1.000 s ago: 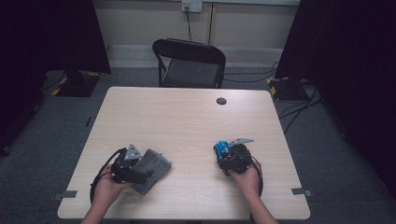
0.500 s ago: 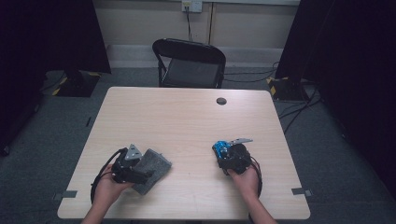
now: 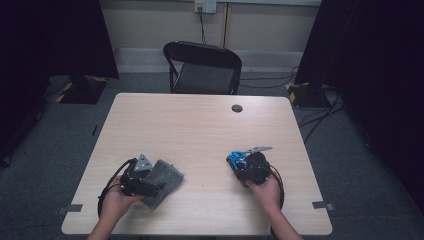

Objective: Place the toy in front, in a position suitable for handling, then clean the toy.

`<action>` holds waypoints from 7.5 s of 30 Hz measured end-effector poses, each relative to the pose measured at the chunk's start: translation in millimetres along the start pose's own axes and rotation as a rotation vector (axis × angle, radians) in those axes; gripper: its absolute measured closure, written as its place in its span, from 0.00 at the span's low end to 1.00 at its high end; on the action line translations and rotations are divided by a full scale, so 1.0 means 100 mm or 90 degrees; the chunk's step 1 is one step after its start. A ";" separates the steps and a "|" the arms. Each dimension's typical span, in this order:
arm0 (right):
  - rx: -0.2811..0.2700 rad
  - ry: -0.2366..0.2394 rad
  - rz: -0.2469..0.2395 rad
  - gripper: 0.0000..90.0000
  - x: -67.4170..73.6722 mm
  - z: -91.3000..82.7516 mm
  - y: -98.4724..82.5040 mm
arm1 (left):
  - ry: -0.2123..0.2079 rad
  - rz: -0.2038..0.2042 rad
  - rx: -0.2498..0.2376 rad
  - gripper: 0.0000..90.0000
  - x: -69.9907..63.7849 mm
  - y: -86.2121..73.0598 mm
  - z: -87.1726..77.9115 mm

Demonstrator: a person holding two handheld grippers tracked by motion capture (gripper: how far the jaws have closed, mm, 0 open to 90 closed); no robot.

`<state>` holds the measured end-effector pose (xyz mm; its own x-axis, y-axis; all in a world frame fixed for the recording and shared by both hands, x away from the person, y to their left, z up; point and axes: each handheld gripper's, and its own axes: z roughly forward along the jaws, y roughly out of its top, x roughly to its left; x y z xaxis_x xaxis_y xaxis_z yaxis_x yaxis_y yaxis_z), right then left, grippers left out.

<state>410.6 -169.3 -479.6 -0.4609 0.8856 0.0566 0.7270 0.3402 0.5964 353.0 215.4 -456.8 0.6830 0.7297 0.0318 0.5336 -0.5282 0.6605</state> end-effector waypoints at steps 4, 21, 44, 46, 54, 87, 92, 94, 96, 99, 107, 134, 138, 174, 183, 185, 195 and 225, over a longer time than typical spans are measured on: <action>0.004 0.004 -0.004 0.32 0.00 -0.01 0.01 | -0.002 -0.001 -0.002 0.18 0.00 0.00 0.00; -0.004 0.028 -0.035 0.32 -0.02 -0.08 0.19 | -0.005 -0.003 -0.005 0.18 0.00 0.00 0.00; -0.007 0.074 -0.126 0.32 0.27 0.33 0.62 | -0.022 -0.016 -0.015 0.17 0.03 0.01 0.01; -0.005 0.073 -0.135 0.32 0.31 0.37 0.64 | -0.022 -0.014 -0.014 0.17 0.03 0.00 0.01; -0.001 0.079 -0.155 0.32 0.41 0.51 0.76 | -0.026 -0.022 -0.017 0.18 0.04 0.00 0.01; -0.029 0.105 -0.166 0.16 0.38 0.43 0.64 | -0.023 -0.026 -0.025 0.18 0.06 -0.01 -0.03; -0.034 0.100 -0.156 0.15 0.30 0.32 0.48 | -0.020 -0.028 -0.024 0.18 0.05 -0.01 -0.05; -0.034 0.098 -0.158 0.15 0.29 0.31 0.46 | -0.020 -0.025 -0.025 0.18 0.05 -0.01 -0.06; -0.038 0.101 -0.159 0.15 0.28 0.28 0.42 | -0.019 -0.024 -0.025 0.18 0.04 0.00 -0.06; -0.045 0.099 -0.154 0.15 0.26 0.24 0.37 | -0.019 -0.024 -0.024 0.18 0.04 0.00 -0.05; -0.055 0.098 -0.132 0.15 0.24 0.28 0.25 | -0.013 -0.021 -0.023 0.18 0.06 -0.01 -0.06; -0.116 0.101 -0.155 0.27 0.24 0.33 0.03 | -0.029 -0.048 -0.018 0.21 0.04 -0.01 -0.03; -0.117 0.102 -0.156 0.27 0.22 0.31 0.00 | -0.027 -0.055 0.004 0.23 0.02 -0.01 0.01; -0.118 0.102 -0.156 0.27 0.22 0.30 -0.01 | -0.049 -0.127 0.089 0.87 -0.02 0.11 0.14; -0.118 0.103 -0.156 0.27 0.22 0.30 -0.01 | -0.062 -0.113 0.047 0.87 -0.07 0.35 0.13; -0.117 0.102 -0.156 0.27 0.22 0.30 -0.01 | -0.068 -0.114 0.042 0.87 -0.10 0.42 0.15; -0.117 0.102 -0.156 0.27 0.22 0.30 -0.01 | -0.082 -0.097 0.035 0.87 -0.16 0.64 0.23; -0.117 0.102 -0.155 0.27 0.22 0.31 -0.01 | -0.092 -0.070 0.018 0.87 -0.28 1.04 0.46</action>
<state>415.7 -140.5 -503.2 -0.6947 0.7192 0.0106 0.4878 0.4603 0.7418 411.8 119.9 -423.4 0.6833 0.7146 -0.1496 0.6214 -0.4617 0.6329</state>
